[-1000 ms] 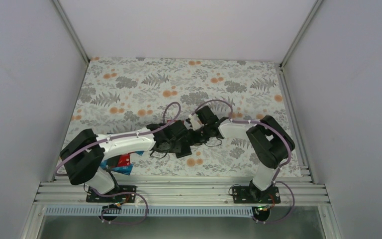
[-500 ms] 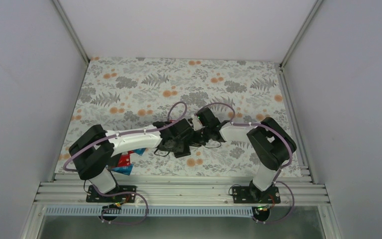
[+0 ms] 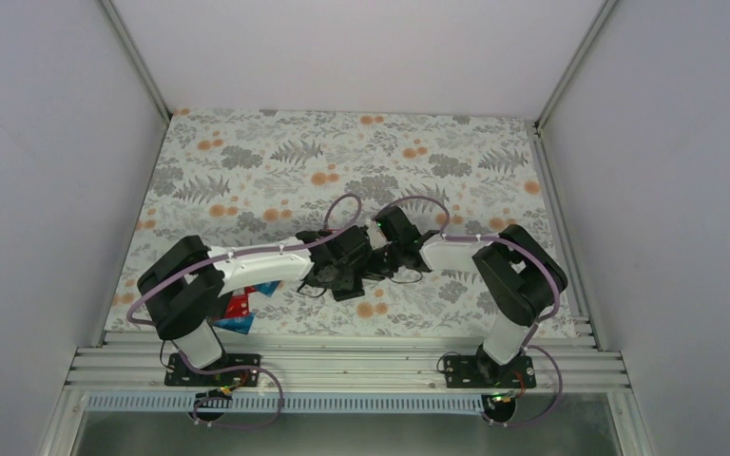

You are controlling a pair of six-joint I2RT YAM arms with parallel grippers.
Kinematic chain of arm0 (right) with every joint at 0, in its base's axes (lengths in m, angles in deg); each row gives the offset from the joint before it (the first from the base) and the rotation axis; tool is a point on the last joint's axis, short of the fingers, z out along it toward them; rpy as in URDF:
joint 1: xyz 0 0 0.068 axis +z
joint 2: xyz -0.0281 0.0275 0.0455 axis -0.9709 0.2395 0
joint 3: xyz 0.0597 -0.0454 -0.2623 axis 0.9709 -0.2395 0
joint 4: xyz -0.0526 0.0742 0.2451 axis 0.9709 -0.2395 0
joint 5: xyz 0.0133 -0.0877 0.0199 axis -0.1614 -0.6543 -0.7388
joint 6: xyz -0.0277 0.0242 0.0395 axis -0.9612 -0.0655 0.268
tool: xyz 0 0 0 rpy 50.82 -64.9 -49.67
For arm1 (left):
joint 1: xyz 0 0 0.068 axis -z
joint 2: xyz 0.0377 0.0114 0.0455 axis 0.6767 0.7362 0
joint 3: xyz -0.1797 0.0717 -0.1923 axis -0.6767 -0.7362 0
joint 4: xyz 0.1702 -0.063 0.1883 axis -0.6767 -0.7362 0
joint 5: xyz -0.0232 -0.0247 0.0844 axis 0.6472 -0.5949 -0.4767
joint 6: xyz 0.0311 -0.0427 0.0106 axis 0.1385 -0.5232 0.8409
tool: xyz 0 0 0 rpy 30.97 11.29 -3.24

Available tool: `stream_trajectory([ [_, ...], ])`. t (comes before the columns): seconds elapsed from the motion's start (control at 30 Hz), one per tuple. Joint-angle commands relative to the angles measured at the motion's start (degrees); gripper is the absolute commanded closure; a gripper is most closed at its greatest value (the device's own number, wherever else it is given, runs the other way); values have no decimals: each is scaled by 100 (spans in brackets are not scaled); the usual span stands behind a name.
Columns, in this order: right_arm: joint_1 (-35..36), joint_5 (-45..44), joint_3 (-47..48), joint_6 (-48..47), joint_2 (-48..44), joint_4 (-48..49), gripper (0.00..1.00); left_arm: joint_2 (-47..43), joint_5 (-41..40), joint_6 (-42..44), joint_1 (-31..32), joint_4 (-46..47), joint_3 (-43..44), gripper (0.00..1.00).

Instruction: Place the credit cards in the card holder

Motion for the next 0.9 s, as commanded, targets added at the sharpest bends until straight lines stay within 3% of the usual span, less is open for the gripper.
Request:
stream_trajectory([
  [0.0, 106, -358, -229, 21, 28, -469, 65, 122, 79, 154, 42, 326, 221, 97],
  [0.33, -127, -217, -2, -482, -728, -1056, 61, 247, 77, 181, 48, 377, 203, 98],
  [0.6, -343, -1073, -298, -922, -927, -1503, 60, 255, 69, 212, 55, 373, 214, 98],
  [0.87, -342, -292, -466, -1146, -606, -915, 63, 279, 109, 281, 86, 370, 293, 97],
])
